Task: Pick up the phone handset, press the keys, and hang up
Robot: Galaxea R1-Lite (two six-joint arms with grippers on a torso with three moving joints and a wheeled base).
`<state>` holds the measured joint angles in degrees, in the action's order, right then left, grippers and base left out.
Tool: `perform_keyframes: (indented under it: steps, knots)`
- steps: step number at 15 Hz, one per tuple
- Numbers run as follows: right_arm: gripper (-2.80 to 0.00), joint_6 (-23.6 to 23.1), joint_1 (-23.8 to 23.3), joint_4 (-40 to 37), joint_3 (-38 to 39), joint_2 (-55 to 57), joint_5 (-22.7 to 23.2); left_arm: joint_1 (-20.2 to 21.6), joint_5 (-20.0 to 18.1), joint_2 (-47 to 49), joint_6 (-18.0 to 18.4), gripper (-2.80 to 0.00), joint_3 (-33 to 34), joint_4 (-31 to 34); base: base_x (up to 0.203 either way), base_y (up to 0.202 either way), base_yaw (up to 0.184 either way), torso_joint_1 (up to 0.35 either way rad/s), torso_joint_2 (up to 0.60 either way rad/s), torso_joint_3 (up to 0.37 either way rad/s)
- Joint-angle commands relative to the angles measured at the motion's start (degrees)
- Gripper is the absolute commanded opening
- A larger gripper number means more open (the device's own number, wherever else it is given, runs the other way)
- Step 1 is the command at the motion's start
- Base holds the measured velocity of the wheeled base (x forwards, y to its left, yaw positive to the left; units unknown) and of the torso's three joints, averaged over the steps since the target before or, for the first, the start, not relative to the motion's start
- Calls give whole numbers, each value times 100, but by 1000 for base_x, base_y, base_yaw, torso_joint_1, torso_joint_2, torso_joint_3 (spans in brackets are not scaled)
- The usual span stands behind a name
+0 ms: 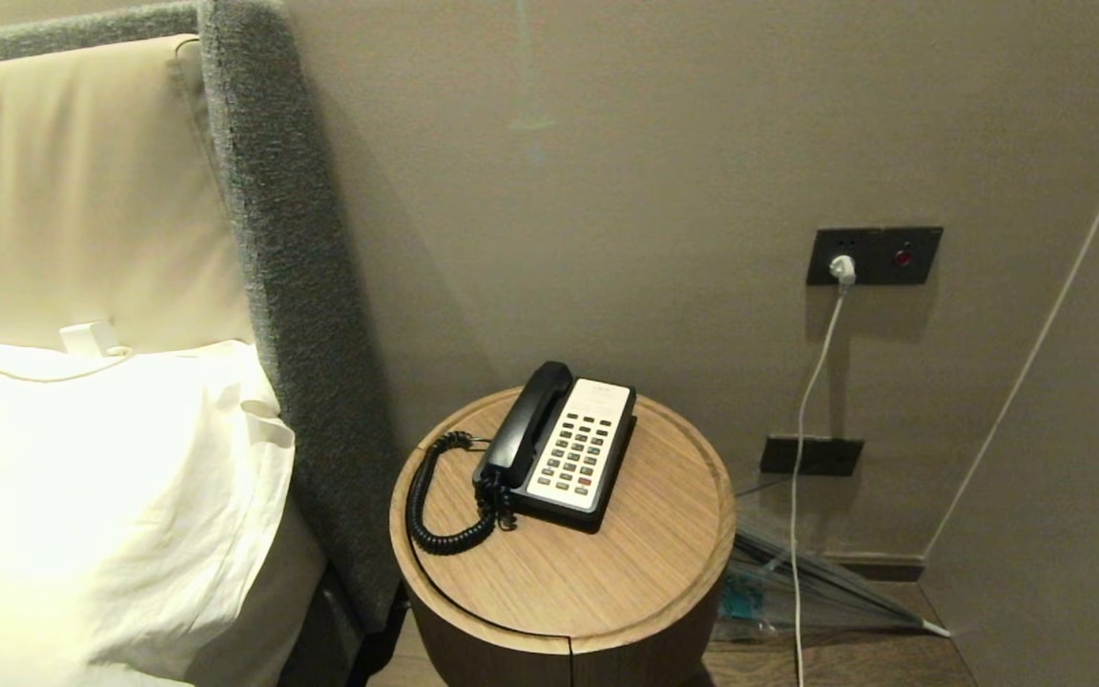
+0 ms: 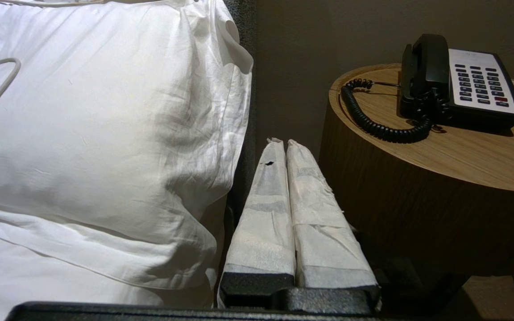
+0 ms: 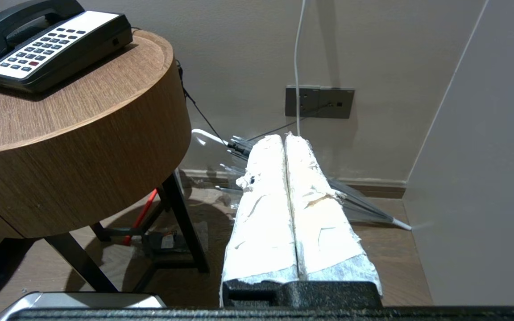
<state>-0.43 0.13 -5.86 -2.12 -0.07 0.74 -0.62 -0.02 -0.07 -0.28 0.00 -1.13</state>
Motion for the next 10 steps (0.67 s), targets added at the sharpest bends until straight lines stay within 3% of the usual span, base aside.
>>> perform_keyframes:
  steps: [1, 10]
  knots:
    - [-280, 0, 4, -2, 1, -1, 5, 1, -4, 7, 35, -280, 44, -1, 0, 0, 0, 0, 0, 0]
    - [-280, 0, 0, -2, 1, -1, 5, 1, -6, 7, 28, -280, 53, -1, 0, 0, 0, 0, 0, 0]
